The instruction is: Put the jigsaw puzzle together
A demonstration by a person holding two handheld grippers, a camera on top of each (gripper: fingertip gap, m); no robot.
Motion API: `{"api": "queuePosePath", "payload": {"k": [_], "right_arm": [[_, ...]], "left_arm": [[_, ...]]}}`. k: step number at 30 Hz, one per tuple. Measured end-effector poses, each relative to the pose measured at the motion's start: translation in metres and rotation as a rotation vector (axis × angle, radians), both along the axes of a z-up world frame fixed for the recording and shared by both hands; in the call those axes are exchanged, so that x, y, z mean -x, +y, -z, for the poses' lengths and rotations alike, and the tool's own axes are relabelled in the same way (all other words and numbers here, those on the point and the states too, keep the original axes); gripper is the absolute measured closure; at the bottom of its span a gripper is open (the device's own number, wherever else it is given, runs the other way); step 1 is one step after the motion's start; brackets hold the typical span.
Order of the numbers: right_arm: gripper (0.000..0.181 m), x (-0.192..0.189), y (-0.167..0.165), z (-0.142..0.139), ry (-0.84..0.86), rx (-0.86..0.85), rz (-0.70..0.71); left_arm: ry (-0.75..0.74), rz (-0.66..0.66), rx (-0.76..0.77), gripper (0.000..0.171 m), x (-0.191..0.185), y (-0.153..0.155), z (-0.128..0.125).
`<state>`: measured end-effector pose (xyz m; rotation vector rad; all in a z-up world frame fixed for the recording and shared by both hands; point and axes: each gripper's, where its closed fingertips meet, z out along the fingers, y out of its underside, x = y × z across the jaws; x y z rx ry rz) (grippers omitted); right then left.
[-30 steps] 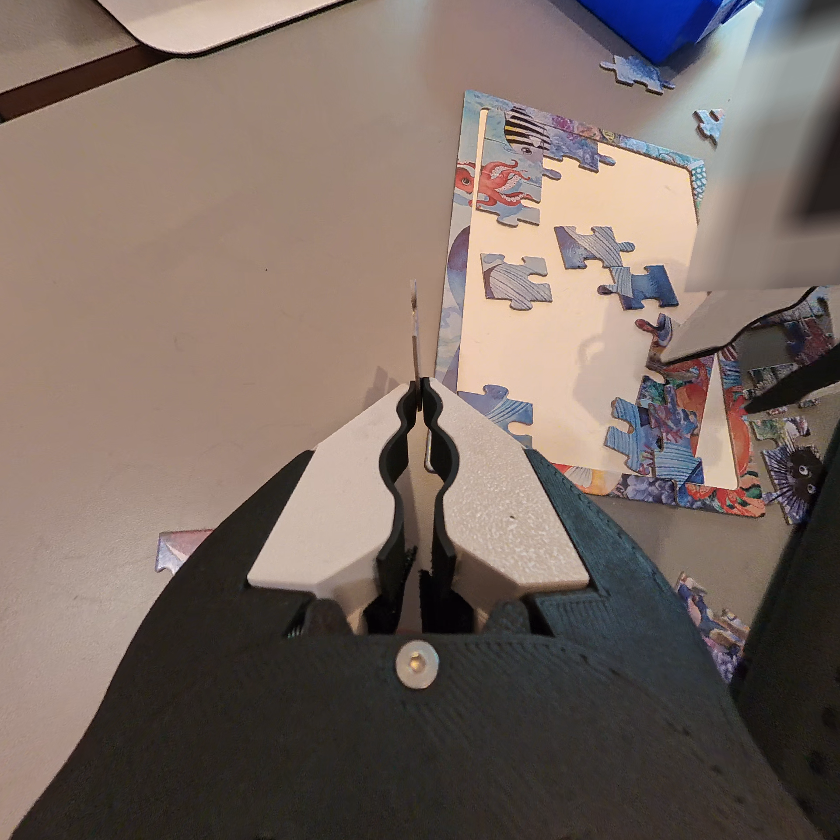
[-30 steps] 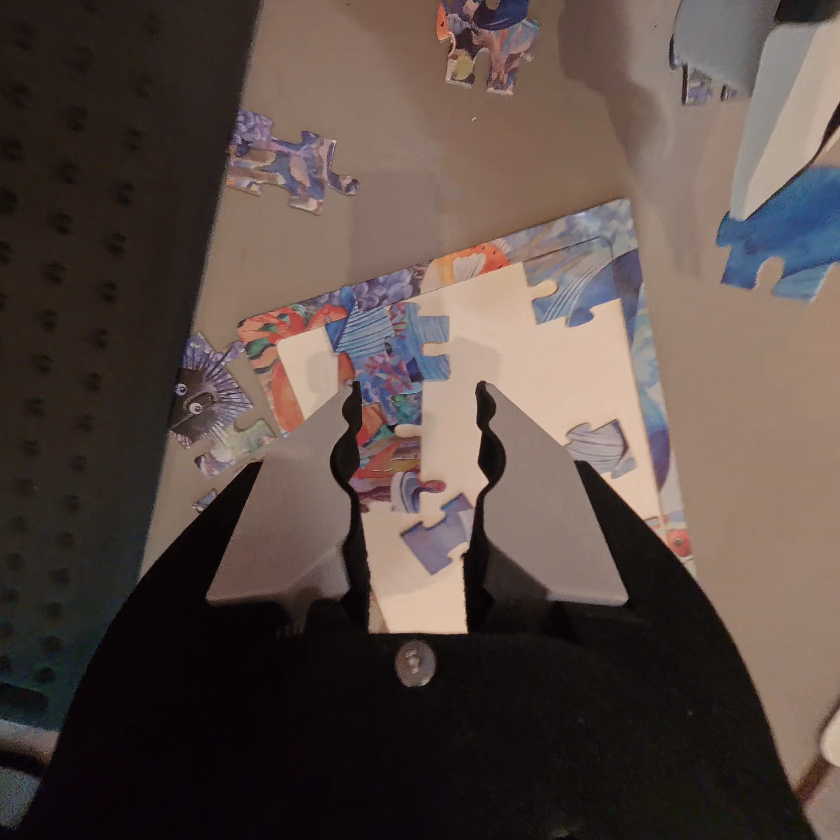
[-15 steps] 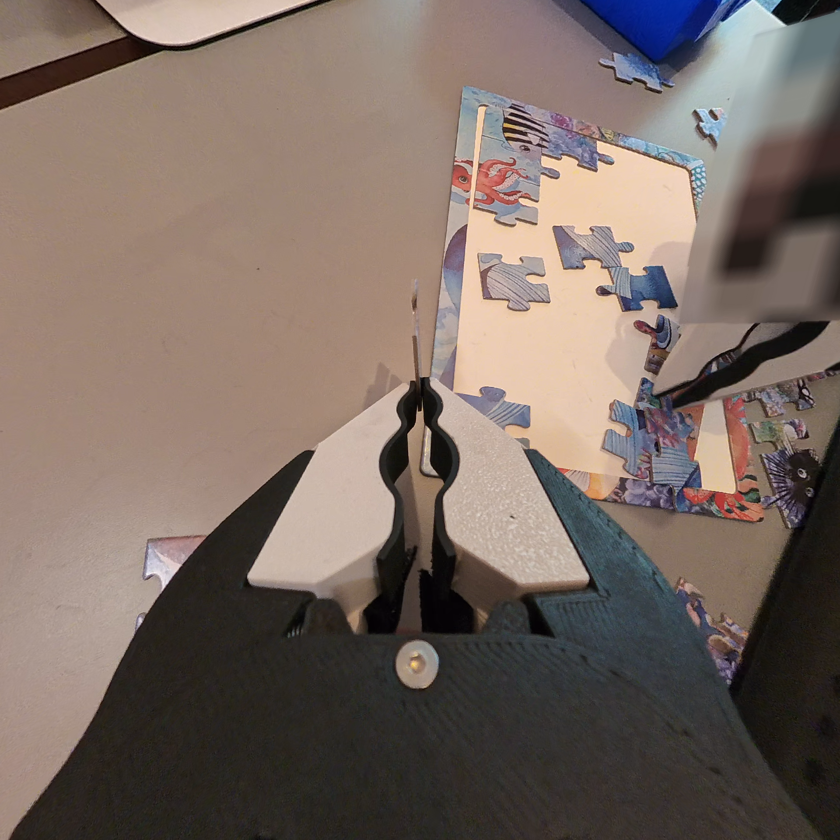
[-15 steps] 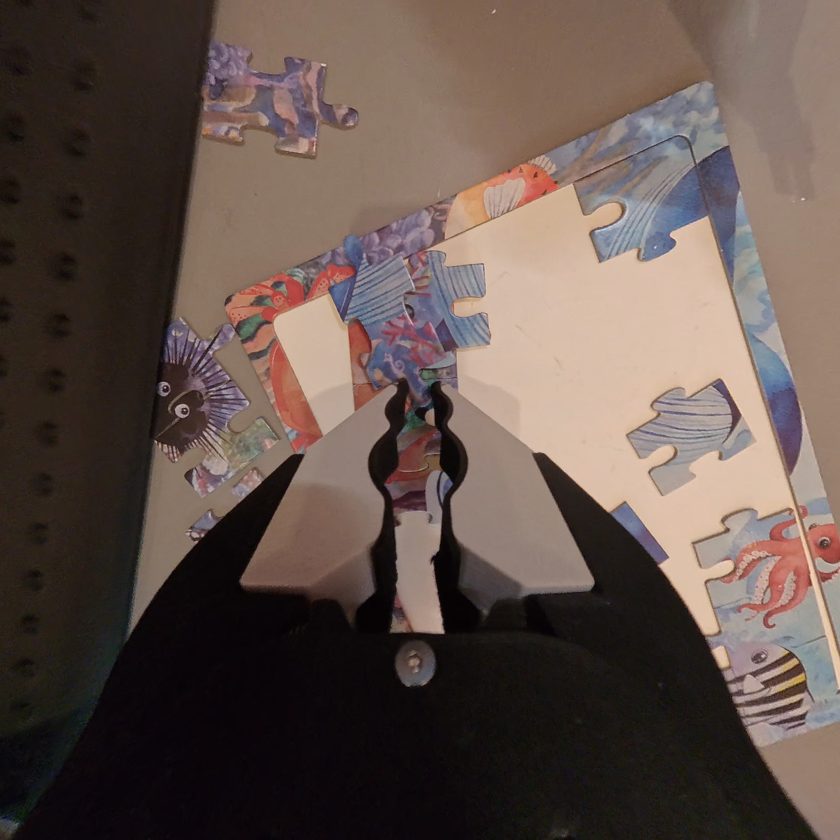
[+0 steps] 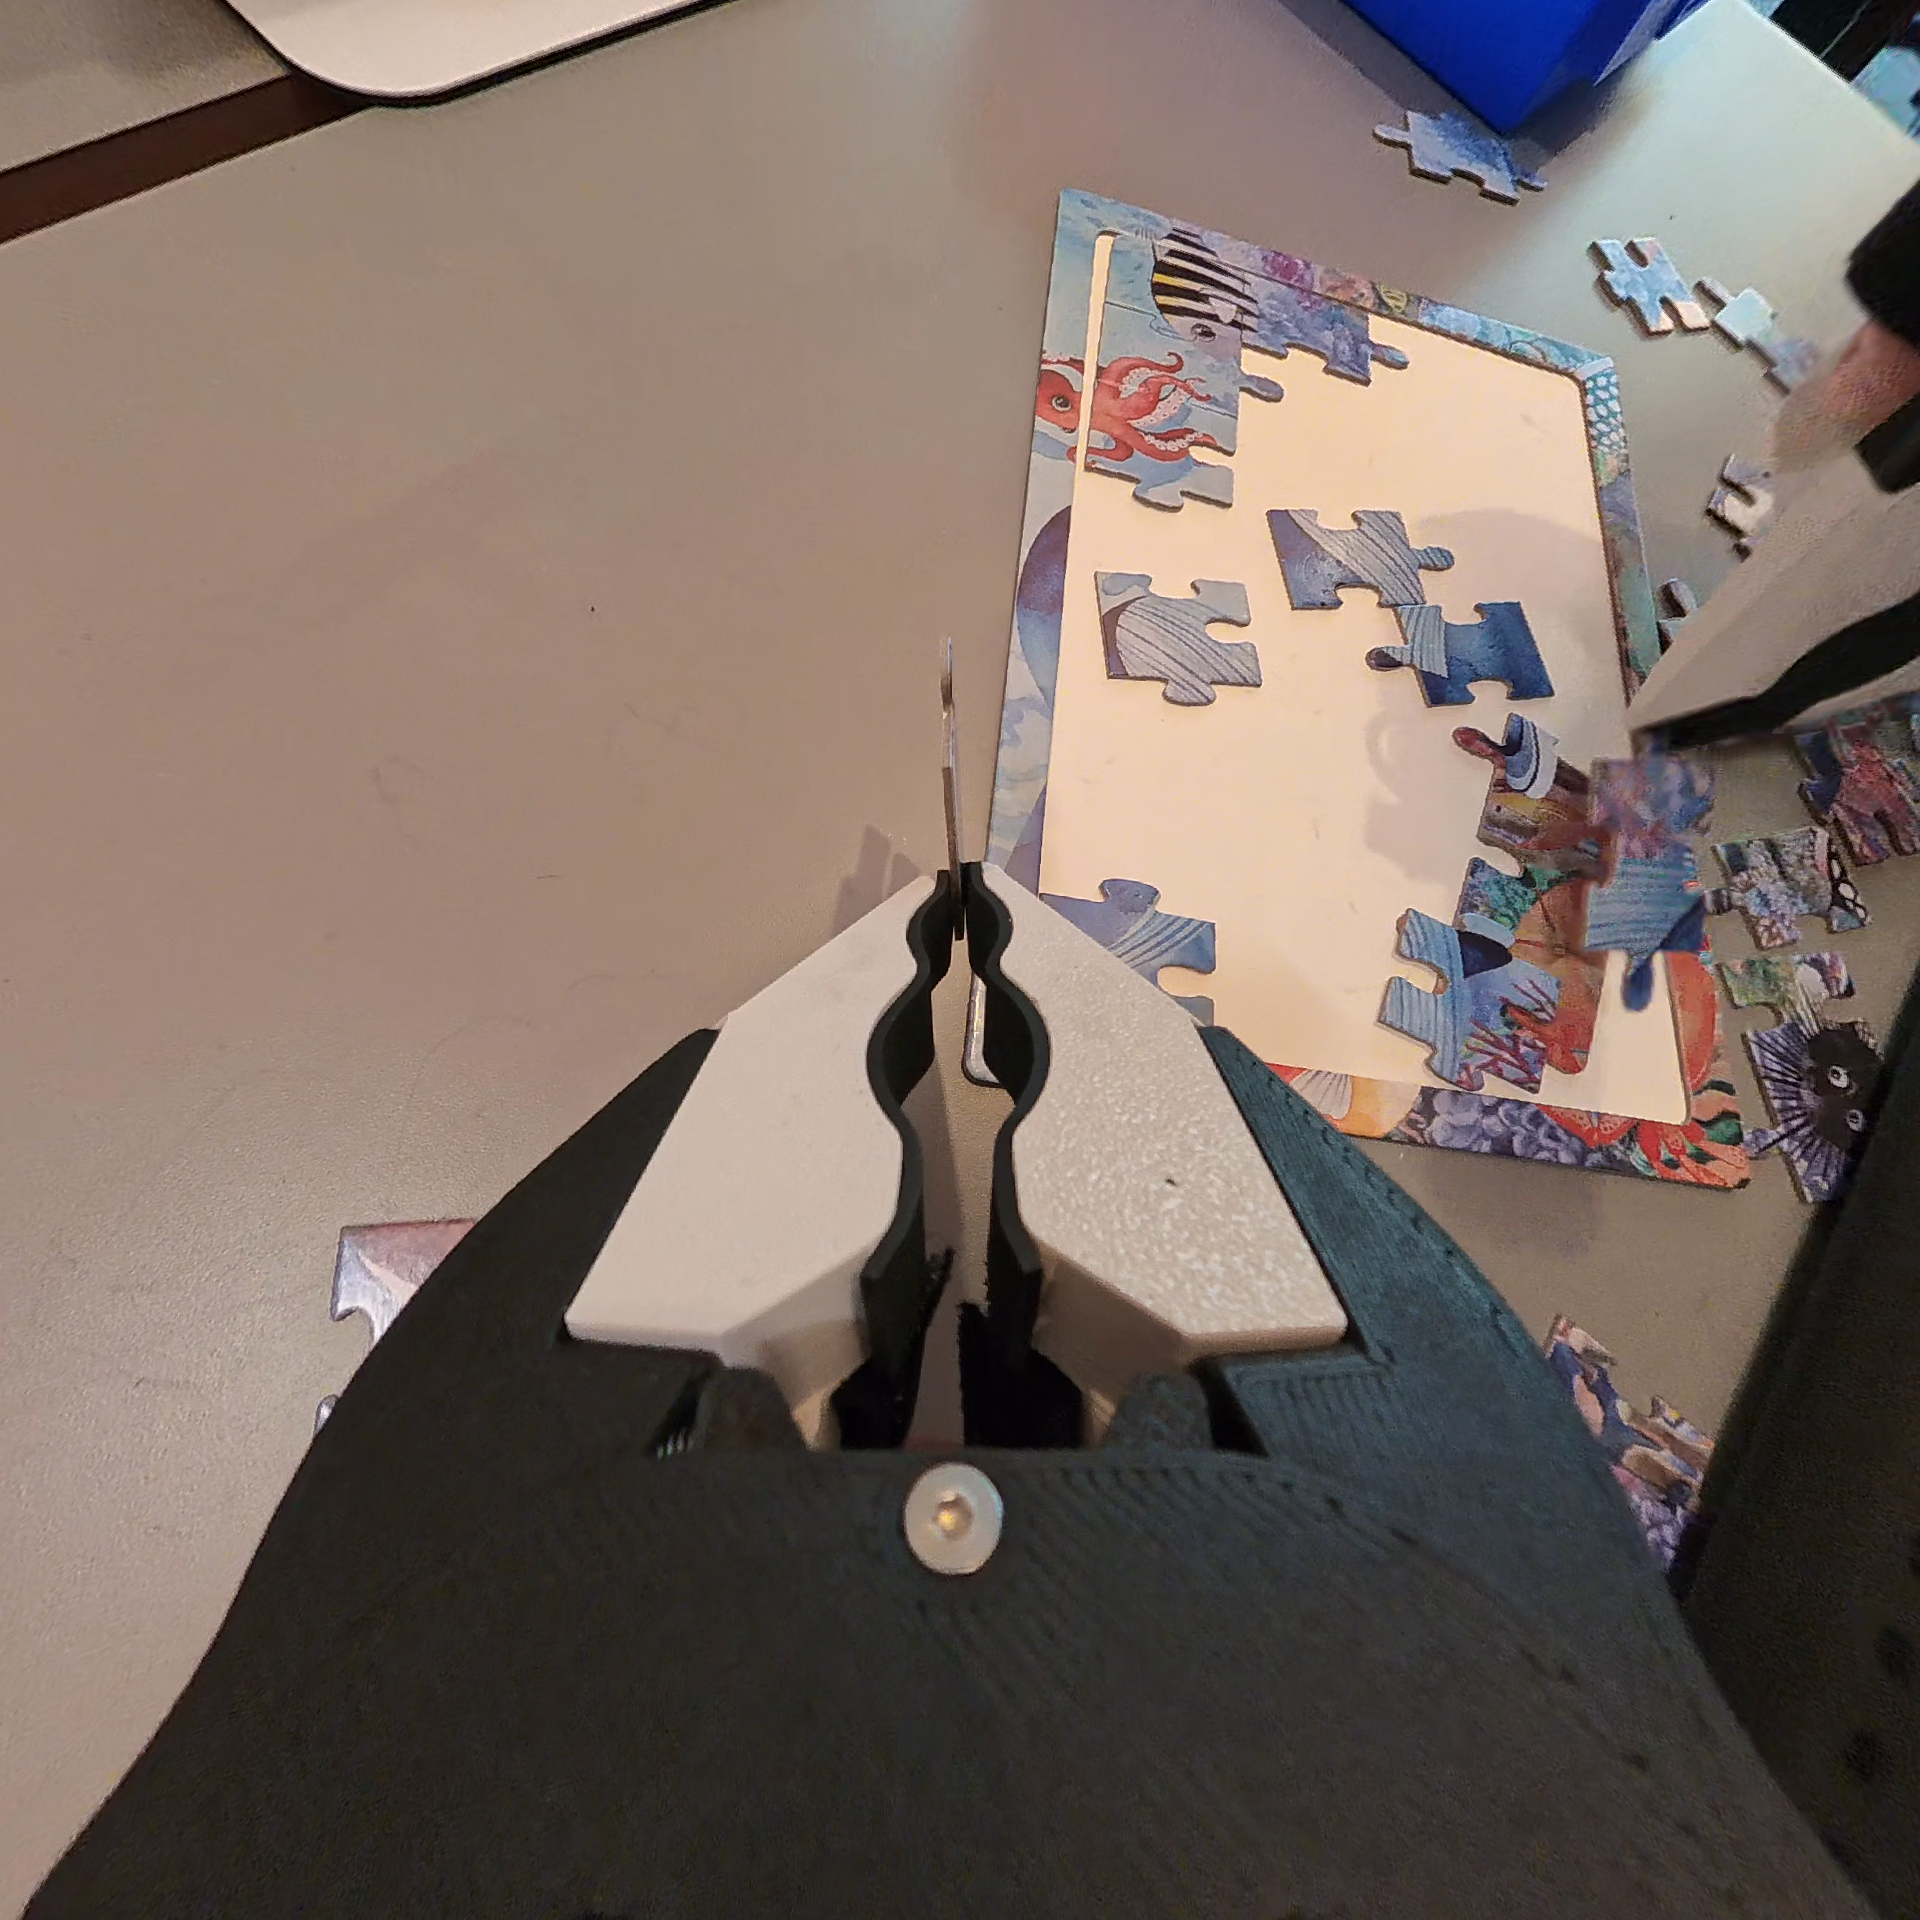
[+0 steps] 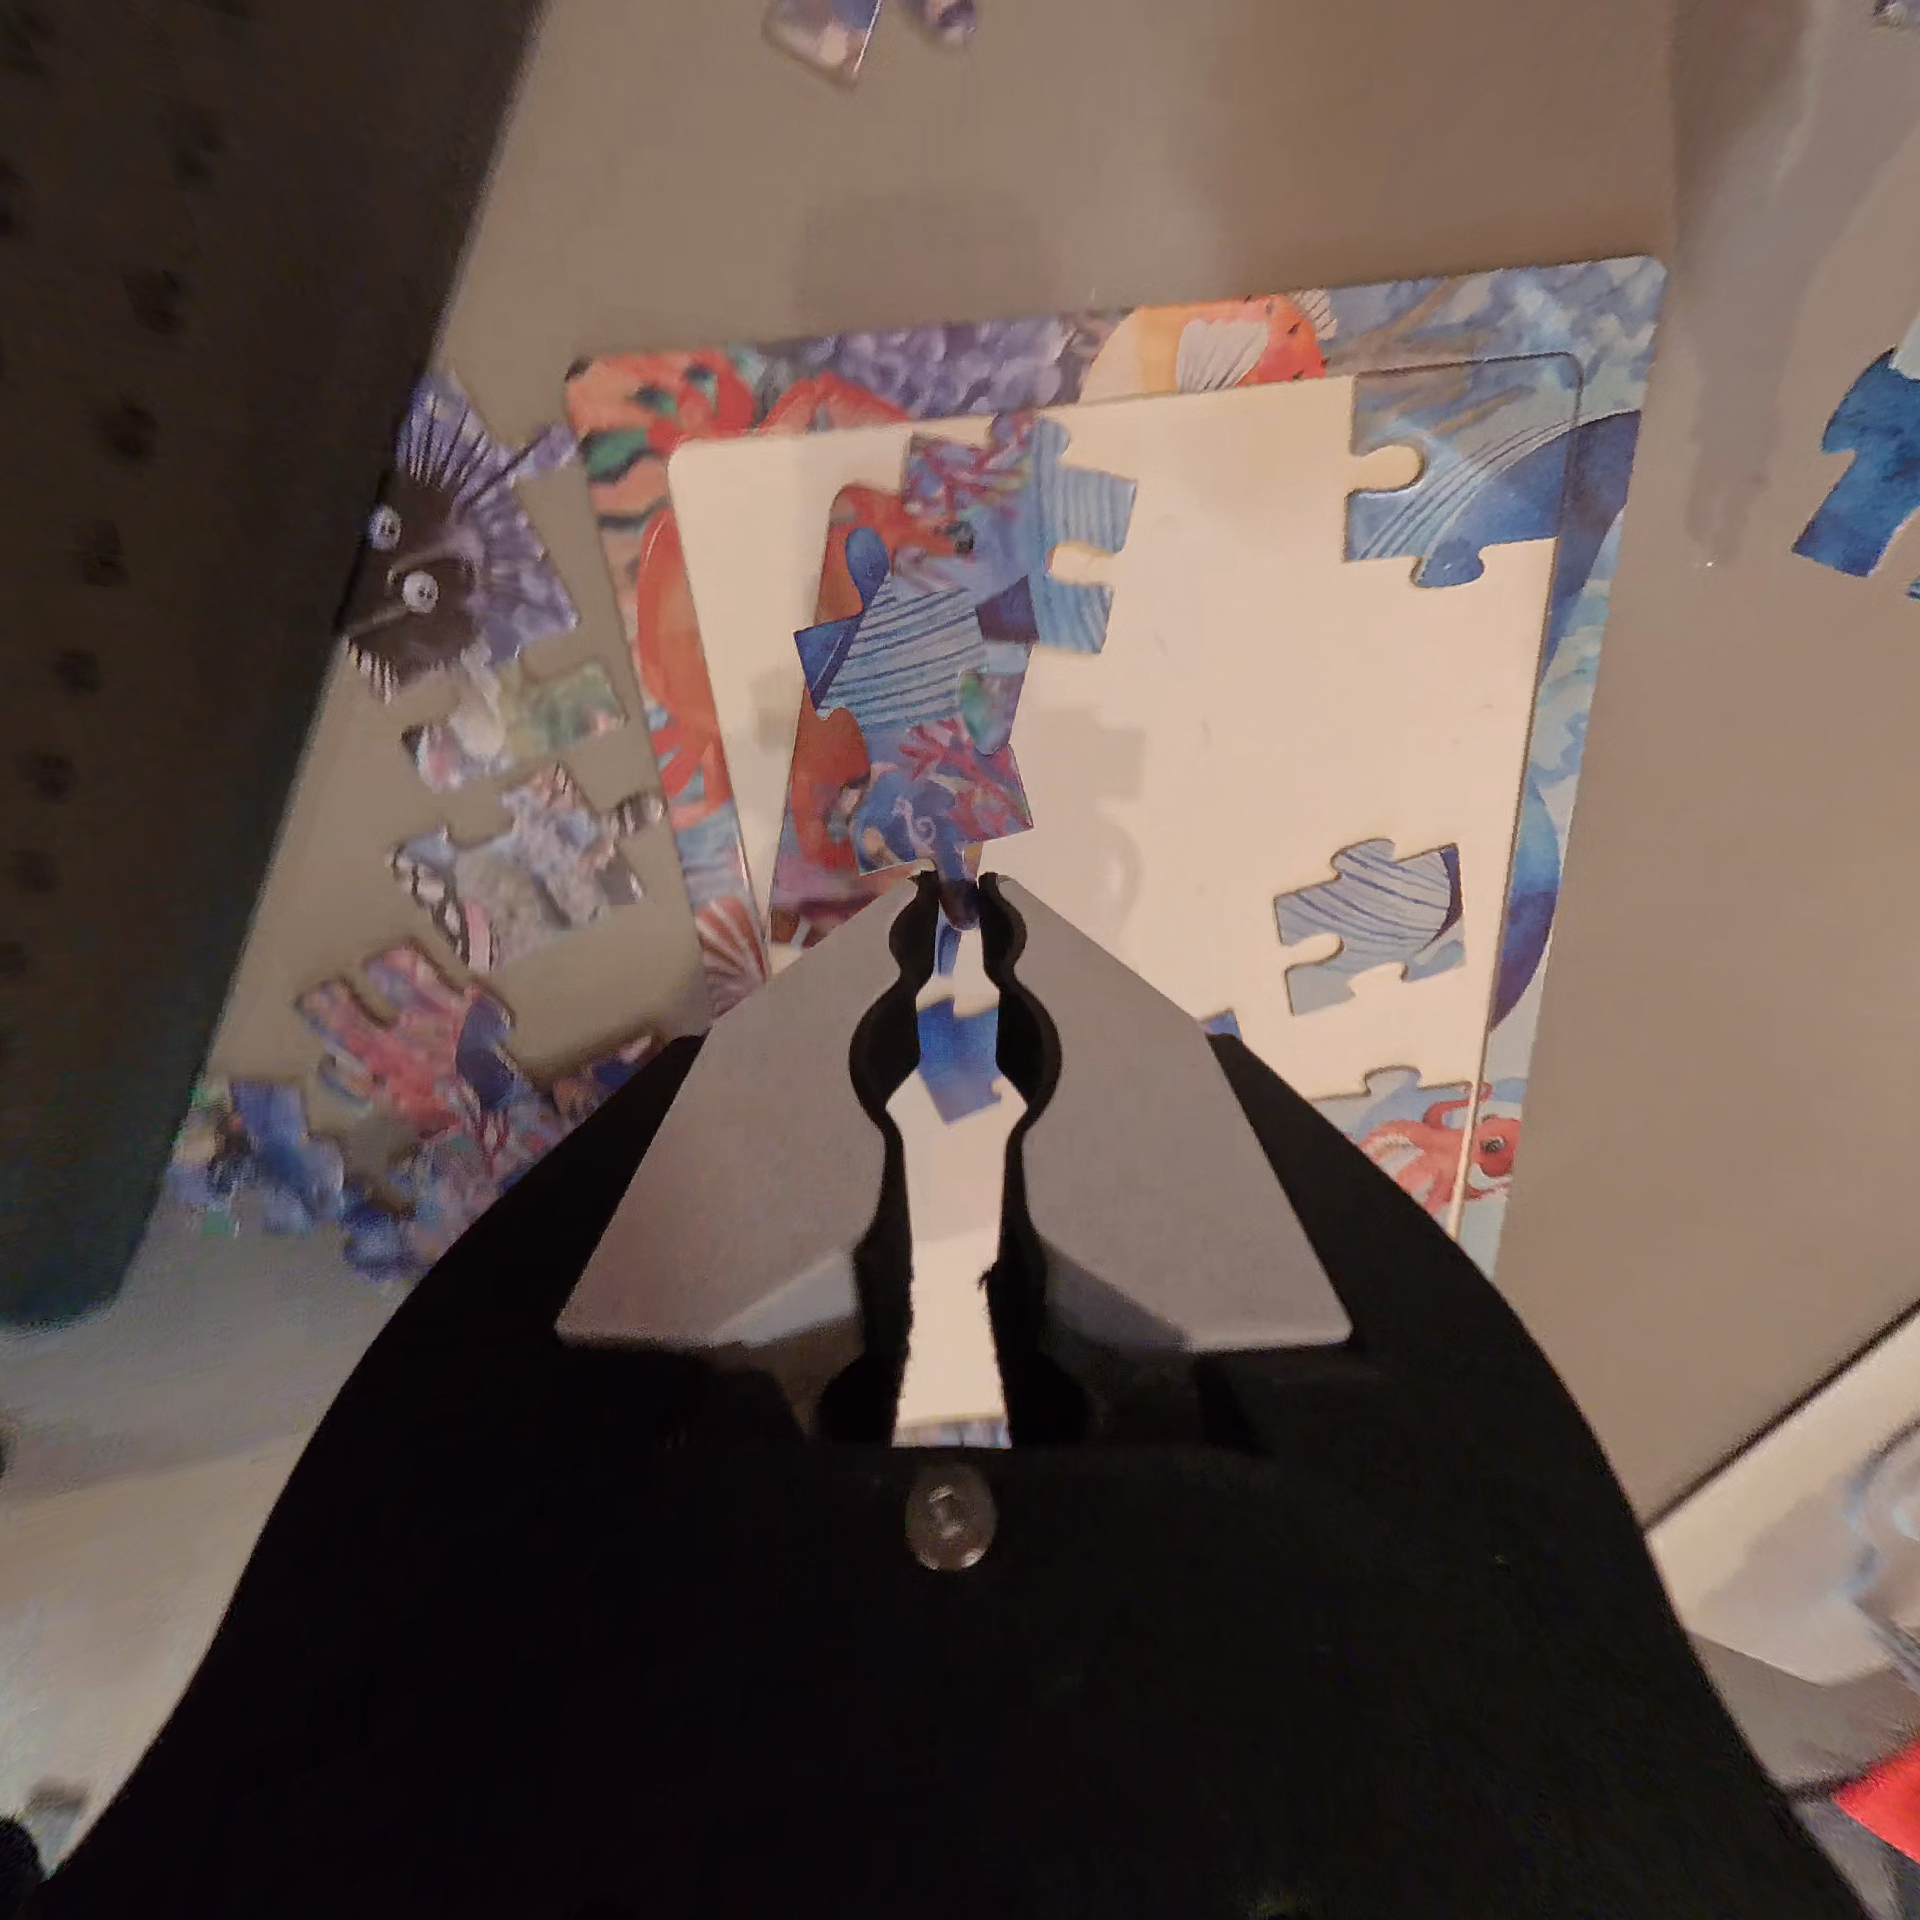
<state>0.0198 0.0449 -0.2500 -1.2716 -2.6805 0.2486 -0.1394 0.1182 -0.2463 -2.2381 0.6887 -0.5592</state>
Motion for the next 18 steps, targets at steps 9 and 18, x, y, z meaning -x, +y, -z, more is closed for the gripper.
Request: {"api": "queuePosePath", "payload": {"k": [9,18], "right_arm": [[0.168,0.009,0.027,-0.002,-0.103,-0.184,-0.176],[0.141,0.013,0.040,-0.004,-0.022,-0.023,0.358]], "left_arm": [[0.008,0.004,0.008,0.171,0.000,0.000,0.003],[0.009,0.002,0.004,0.171,0.001,-0.001,0.001]]}}
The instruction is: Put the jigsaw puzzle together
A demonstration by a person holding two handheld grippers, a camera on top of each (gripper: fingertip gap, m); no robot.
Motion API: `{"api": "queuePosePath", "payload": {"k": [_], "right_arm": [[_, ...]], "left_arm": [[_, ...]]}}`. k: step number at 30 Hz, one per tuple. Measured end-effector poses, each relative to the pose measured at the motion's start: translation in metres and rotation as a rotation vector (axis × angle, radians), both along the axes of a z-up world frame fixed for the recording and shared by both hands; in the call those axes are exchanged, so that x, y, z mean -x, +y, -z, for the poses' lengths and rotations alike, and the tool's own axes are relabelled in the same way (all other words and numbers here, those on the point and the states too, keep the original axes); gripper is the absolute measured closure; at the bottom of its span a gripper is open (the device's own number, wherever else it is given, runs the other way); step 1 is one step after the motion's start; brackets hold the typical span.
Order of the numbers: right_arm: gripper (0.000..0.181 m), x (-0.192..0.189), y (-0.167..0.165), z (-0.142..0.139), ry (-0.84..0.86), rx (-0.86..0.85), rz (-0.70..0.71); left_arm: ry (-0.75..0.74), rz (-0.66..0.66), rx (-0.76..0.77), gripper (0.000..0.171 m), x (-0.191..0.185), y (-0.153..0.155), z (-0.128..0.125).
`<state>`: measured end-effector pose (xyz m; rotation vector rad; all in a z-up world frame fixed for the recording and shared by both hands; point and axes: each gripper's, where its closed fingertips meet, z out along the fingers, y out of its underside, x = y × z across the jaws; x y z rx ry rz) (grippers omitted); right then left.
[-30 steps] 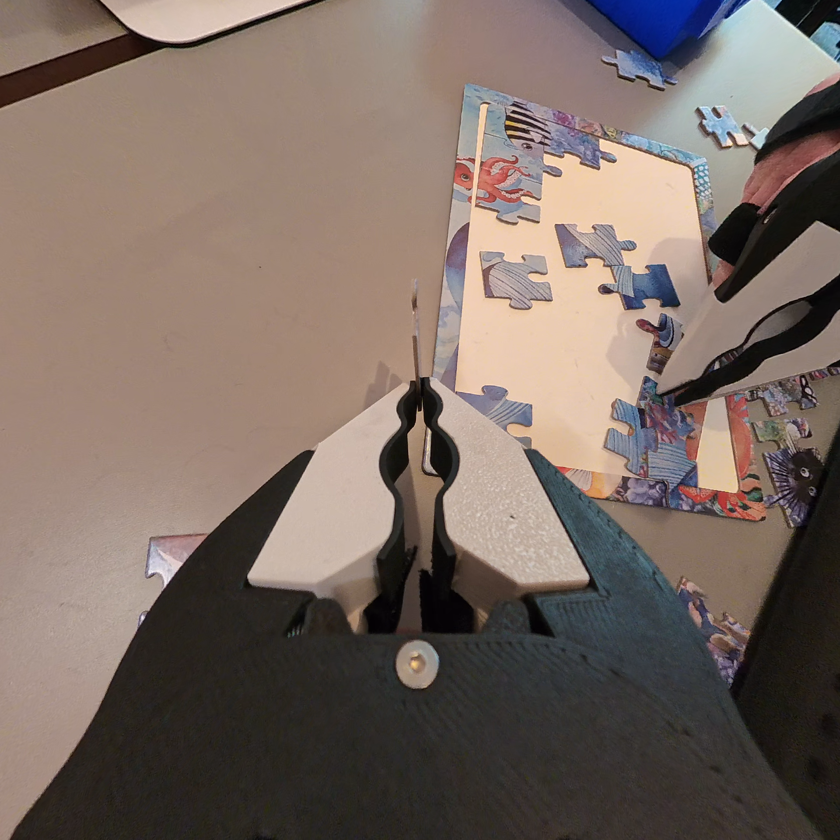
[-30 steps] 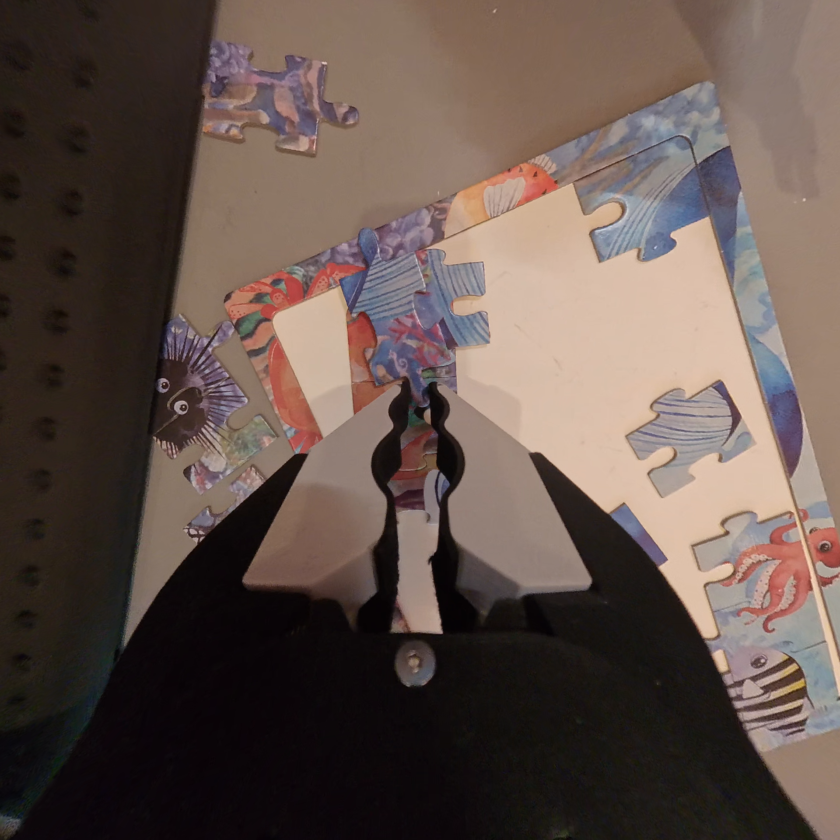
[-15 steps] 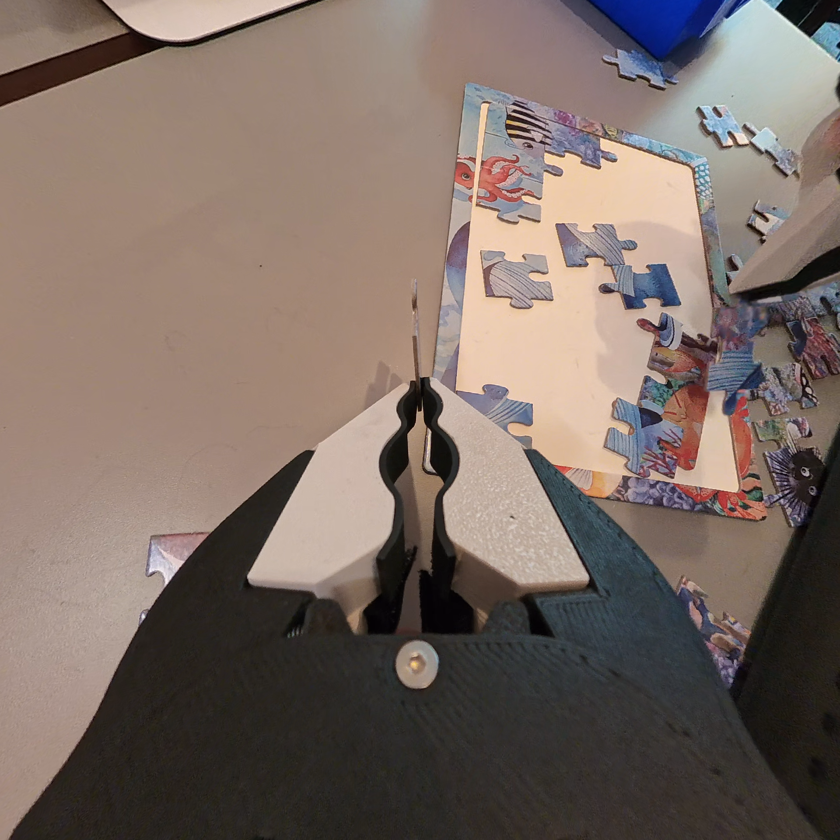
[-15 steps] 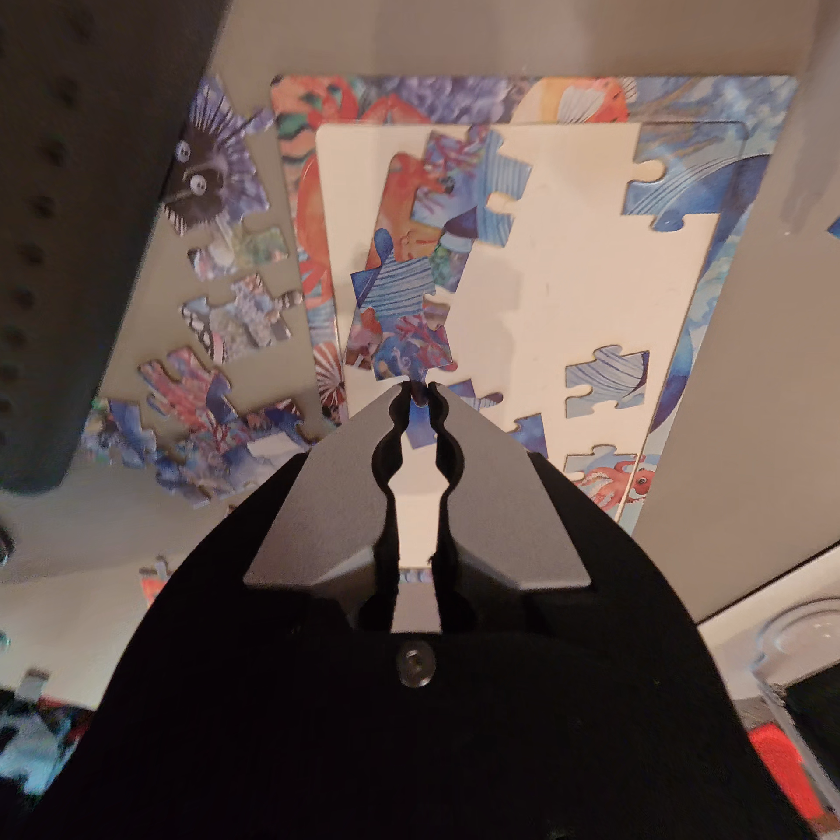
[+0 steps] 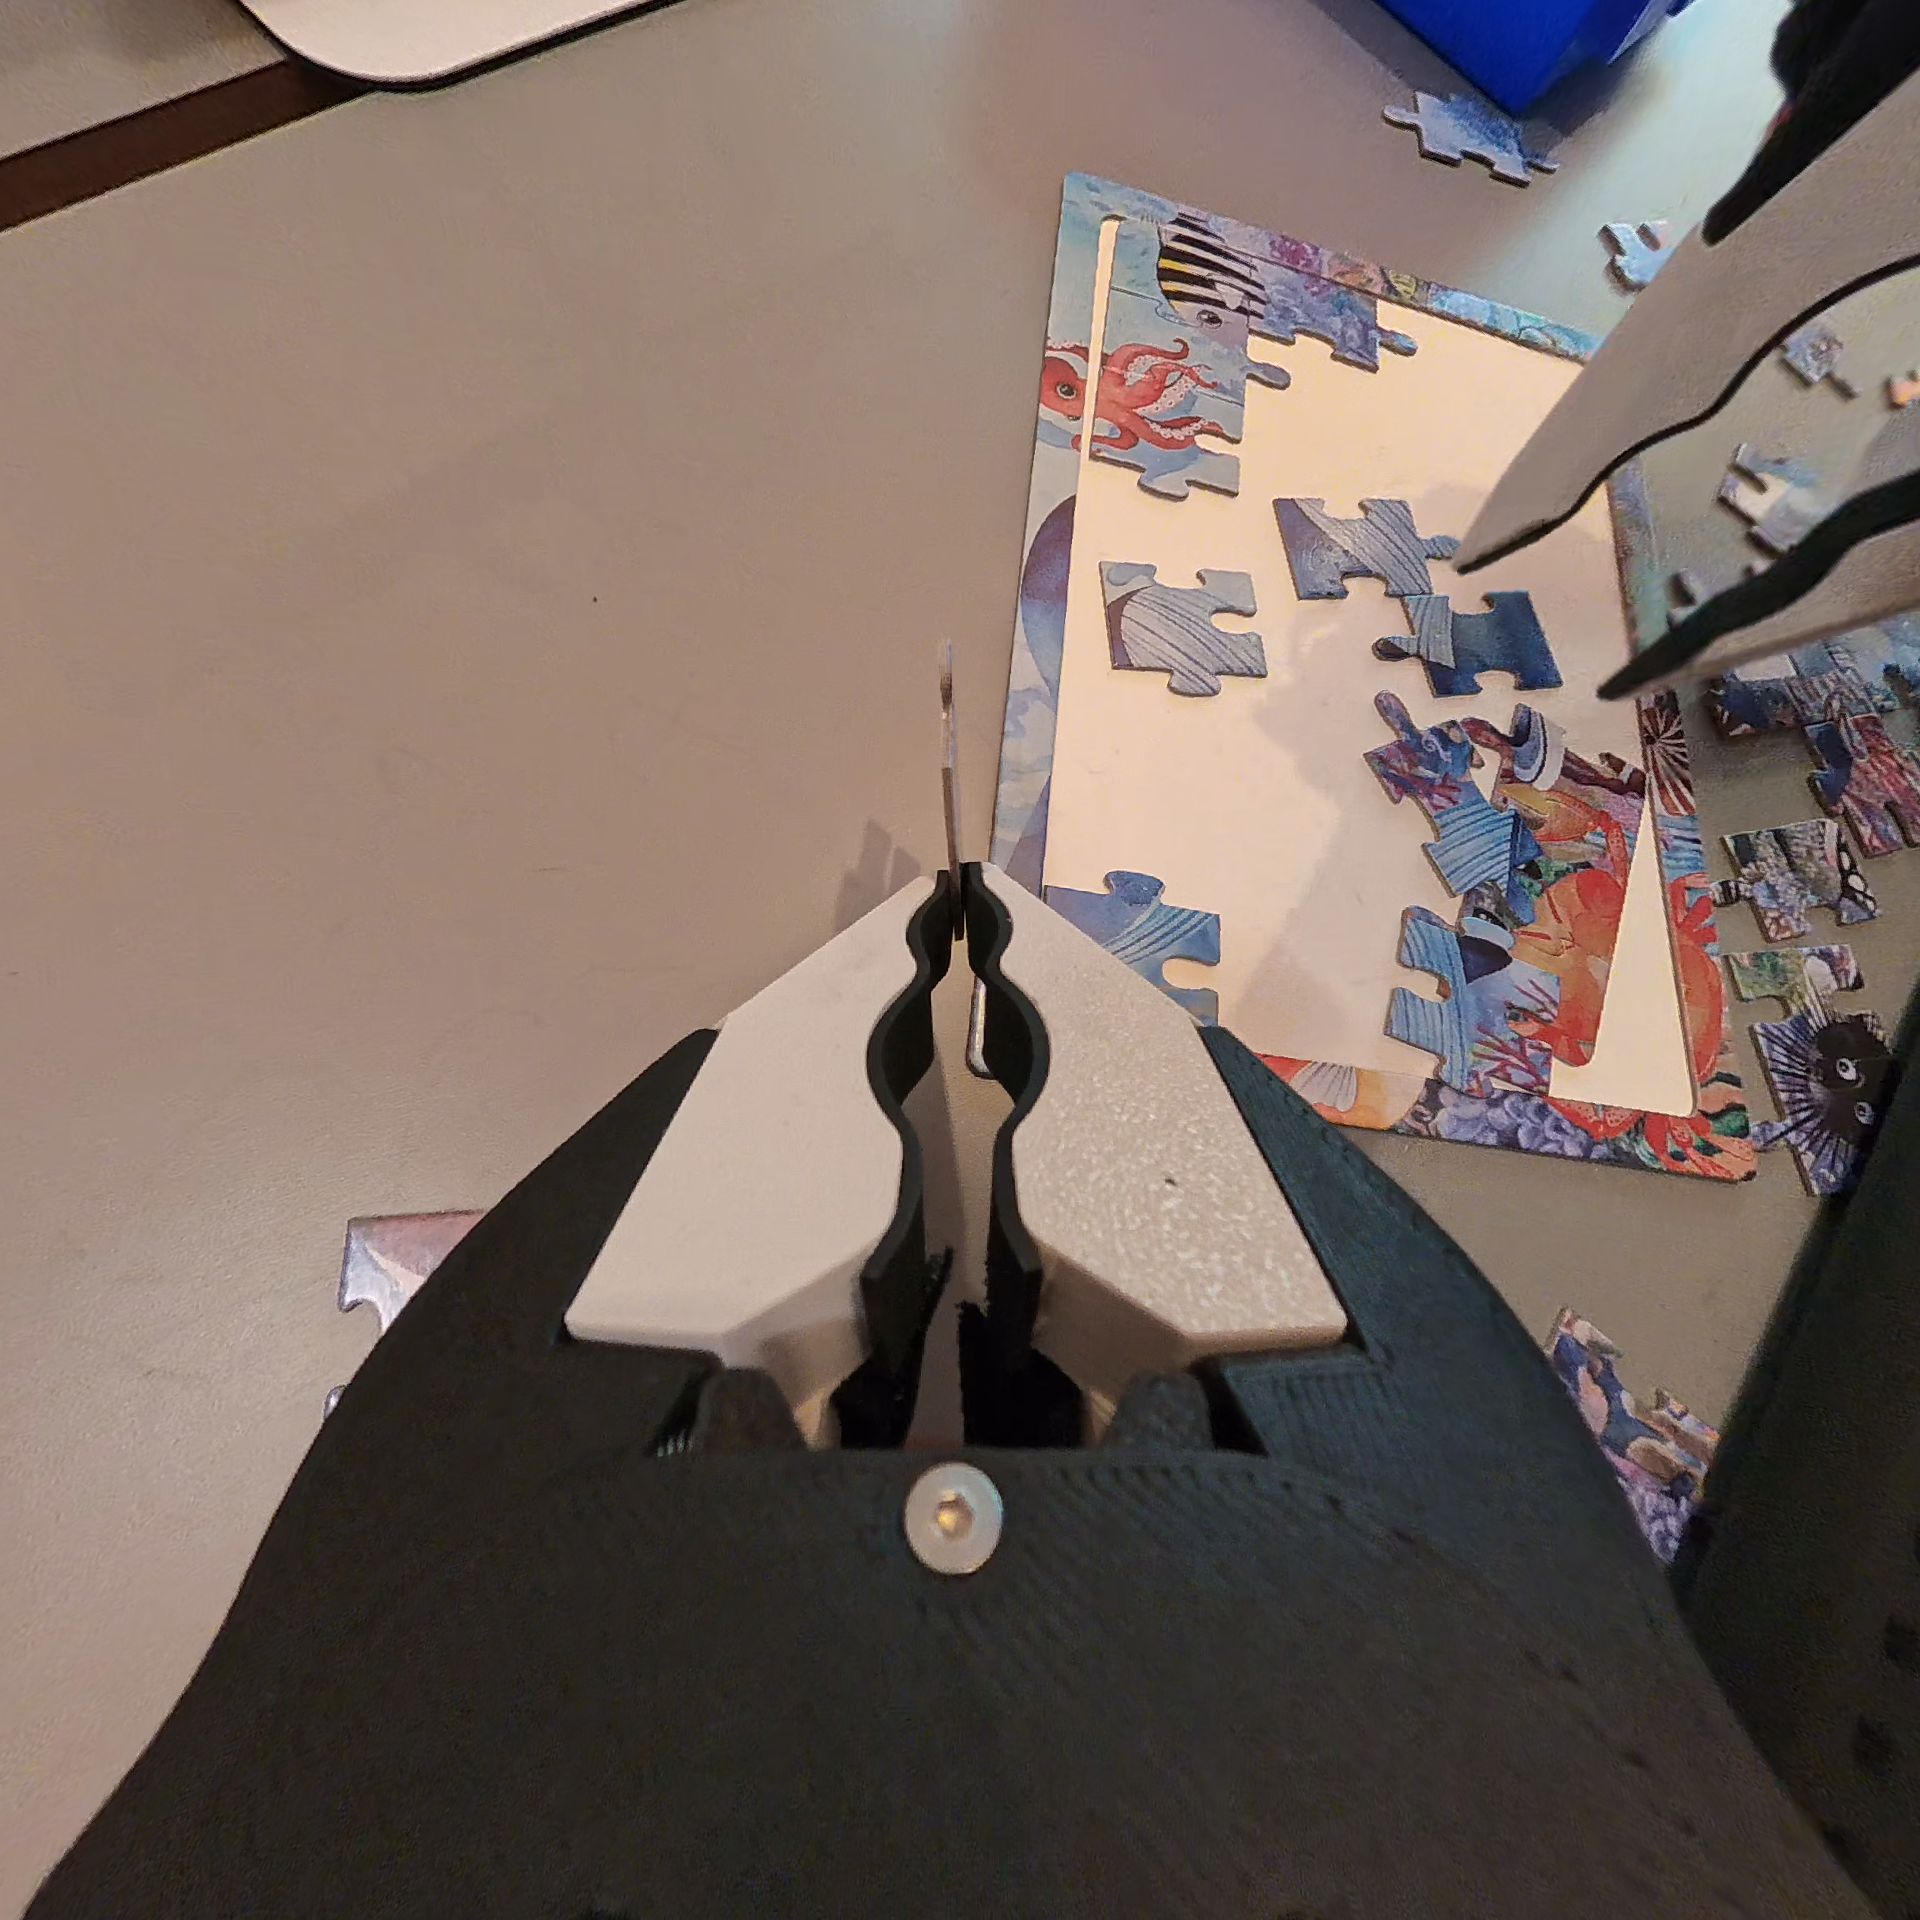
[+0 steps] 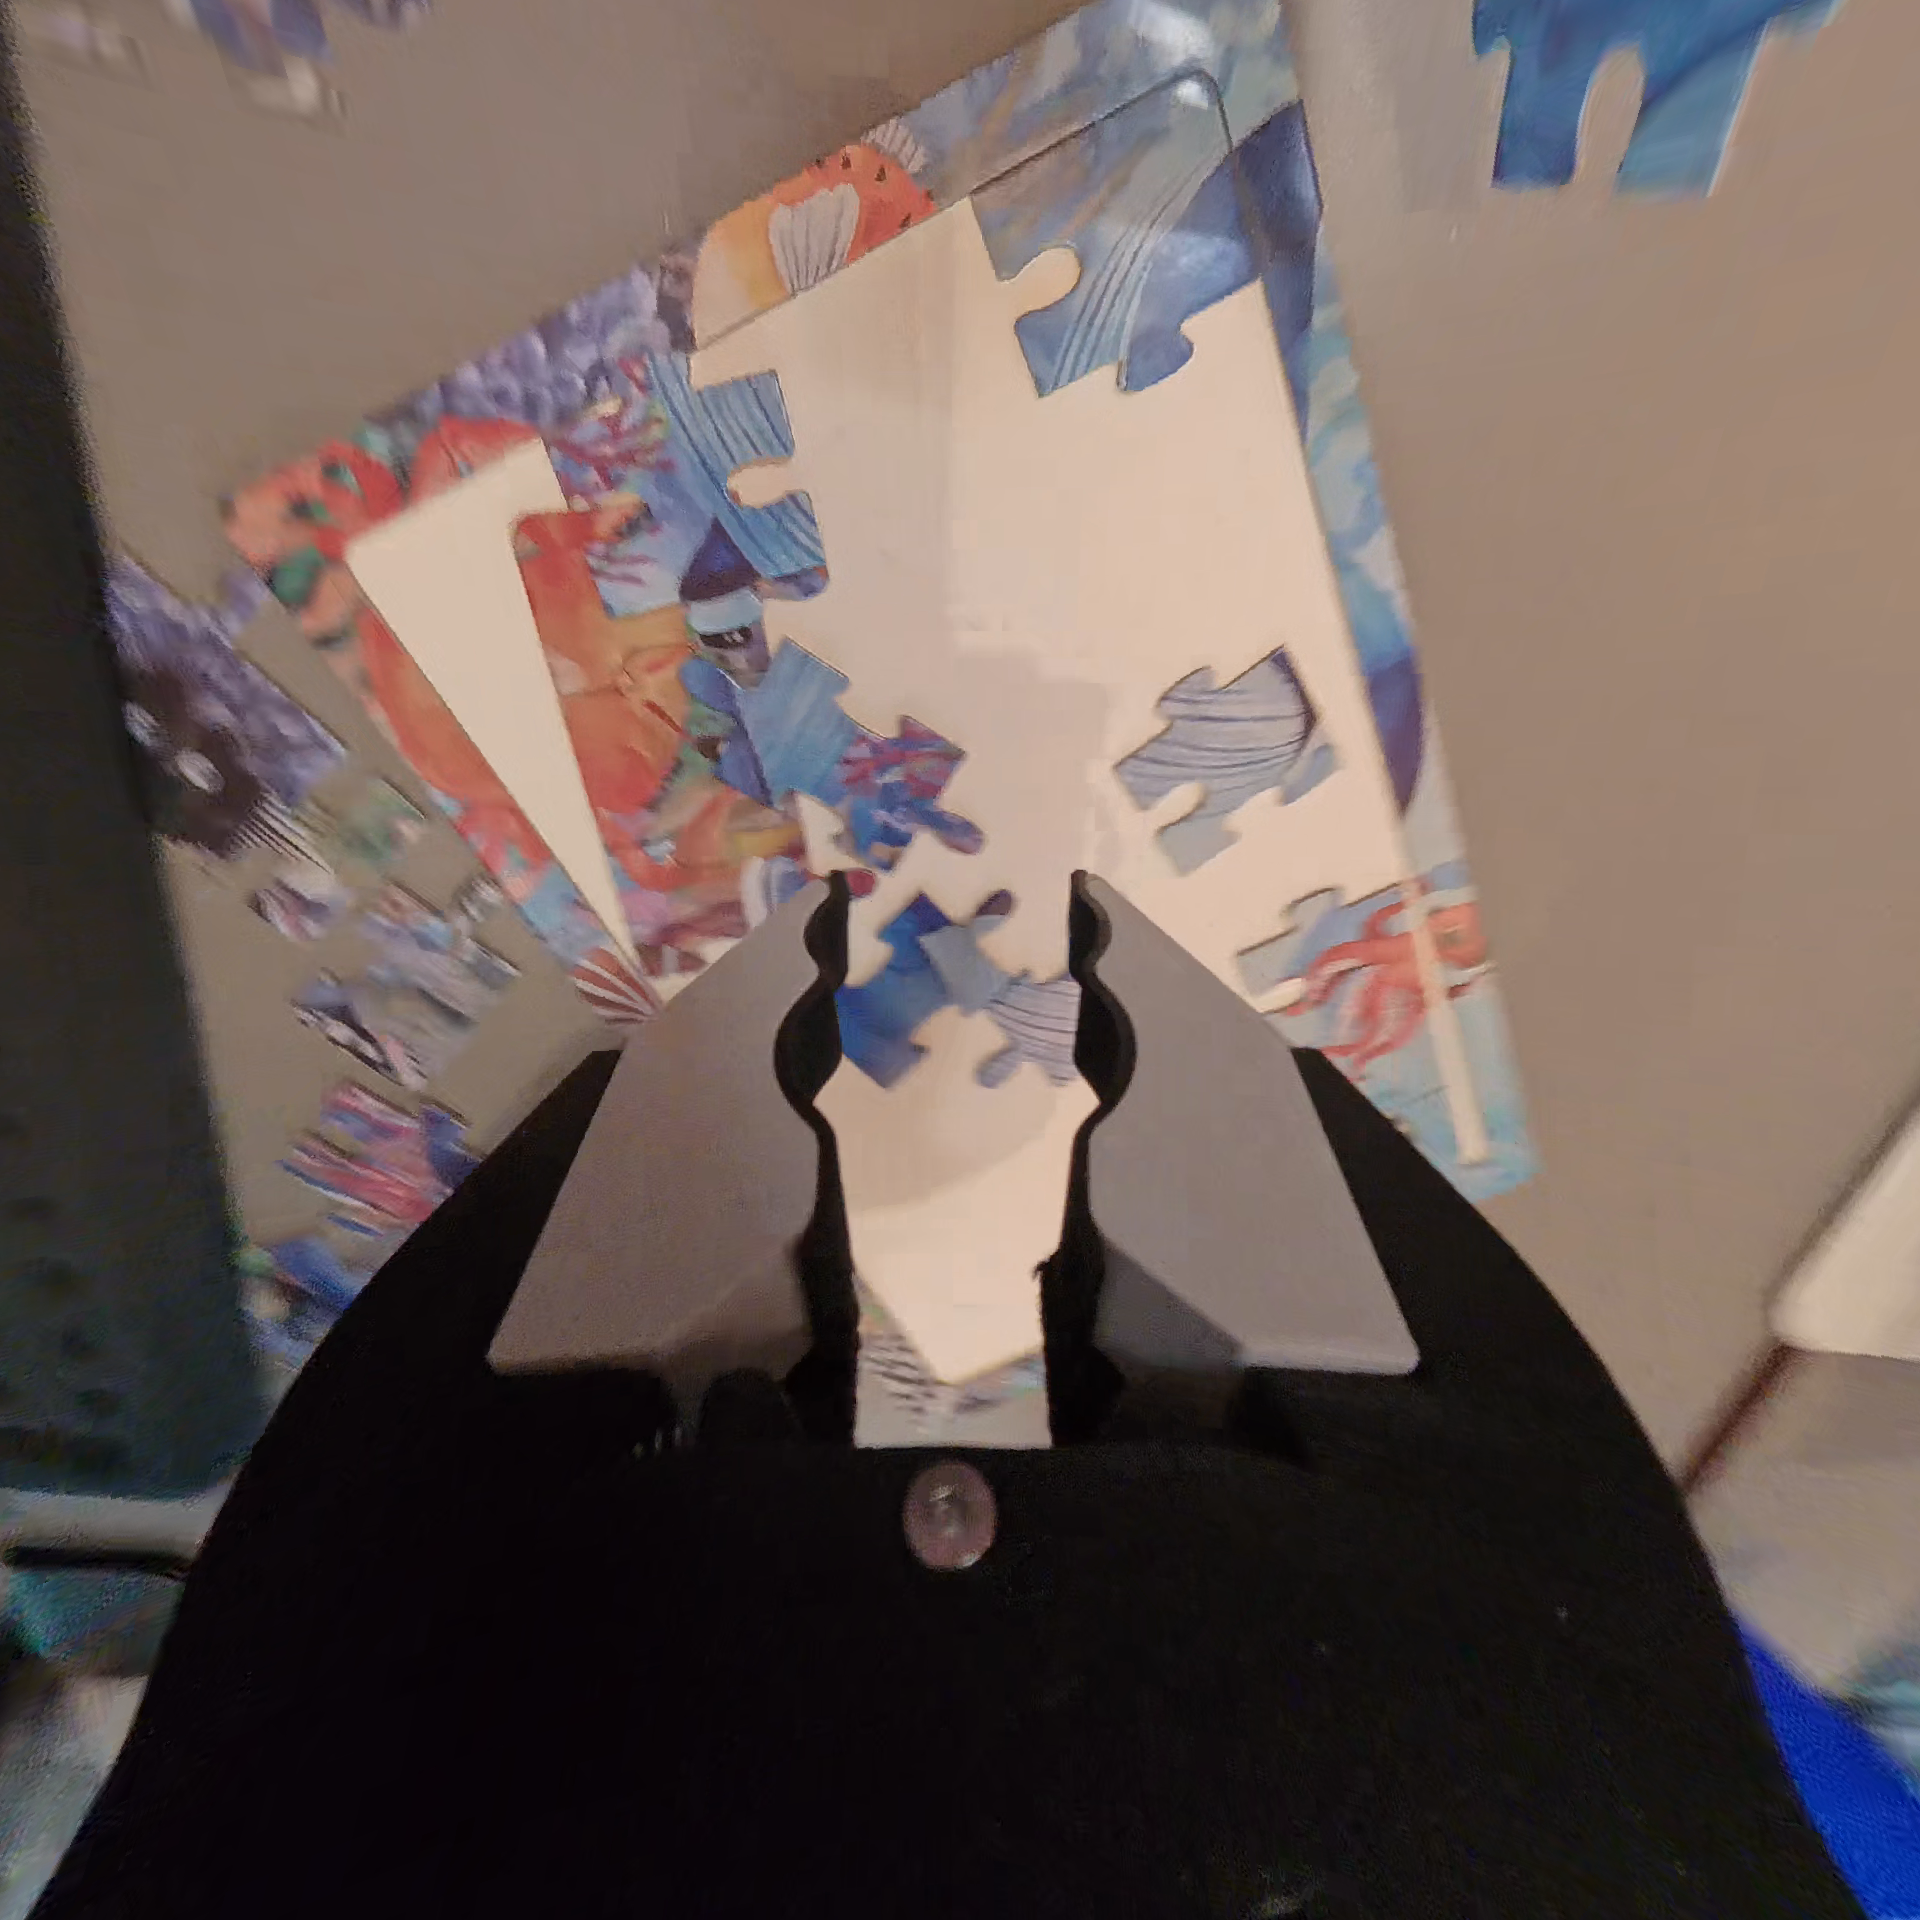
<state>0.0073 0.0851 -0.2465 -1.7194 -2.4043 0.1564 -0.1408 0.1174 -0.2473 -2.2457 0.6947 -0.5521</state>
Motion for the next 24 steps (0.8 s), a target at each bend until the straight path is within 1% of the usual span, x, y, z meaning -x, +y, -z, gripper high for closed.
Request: {"api": "queuePosePath", "payload": {"k": [1,2,4,5,8,9,10,11,12,13,16,17,18,19,21,23,24], "right_arm": [[0.137,0.000,-0.004,0.003,0.029,0.039,0.085],[0.138,0.000,-0.009,0.007,0.062,0.080,0.158],[0.135,-0.002,-0.020,0.015,0.119,0.152,0.282],[0.126,-0.002,-0.021,0.019,0.149,0.169,0.339],[0.121,0.001,-0.028,0.030,0.230,0.231,0.458],[0.117,0.002,-0.030,0.034,0.241,0.244,0.480],[0.117,0.003,-0.031,0.037,0.252,0.241,0.497],[0.122,0.004,-0.030,0.039,0.259,0.224,0.507],[0.134,0.004,-0.029,0.039,0.271,0.205,0.508],[0.137,0.004,-0.028,0.040,0.275,0.197,0.513],[0.138,0.005,-0.028,0.040,0.296,0.192,0.508],[0.145,0.005,-0.030,0.039,0.302,0.203,0.495],[0.161,0.006,-0.031,0.038,0.310,0.219,0.484],[0.168,0.007,-0.031,0.037,0.317,0.228,0.469],[0.168,0.007,-0.032,0.036,0.305,0.244,0.443],[0.168,0.005,-0.027,0.035,0.279,0.208,0.431],[0.163,0.007,-0.026,0.032,0.286,0.206,0.430]], "left_arm": [[0.002,0.003,-0.001,0.171,-0.001,0.000,0.000],[0.002,0.005,-0.002,0.171,-0.002,-0.001,-0.001],[0.003,0.008,-0.003,0.171,-0.003,-0.001,-0.001],[0.003,0.007,-0.003,0.171,-0.003,-0.001,-0.001],[-0.001,0.009,0.000,0.171,-0.005,-0.001,0.000],[0.000,0.010,0.001,0.171,-0.005,-0.001,0.000],[-0.001,0.011,0.002,0.171,-0.006,-0.001,0.000],[-0.002,0.011,0.003,0.171,-0.006,-0.001,0.000],[-0.002,0.010,0.003,0.171,-0.006,-0.001,0.000],[-0.003,0.008,0.002,0.171,-0.006,-0.001,0.000],[-0.007,0.006,-0.001,0.171,-0.005,-0.001,-0.001],[-0.007,0.006,-0.001,0.171,-0.005,-0.001,-0.001],[-0.006,0.007,0.000,0.171,-0.005,-0.001,-0.001],[-0.004,0.008,0.000,0.171,-0.005,-0.001,-0.001],[-0.004,0.009,0.000,0.171,-0.005,-0.001,-0.001],[-0.002,0.007,-0.002,0.171,-0.005,-0.002,-0.001],[-0.003,0.005,-0.003,0.171,-0.004,-0.001,-0.001]]}}
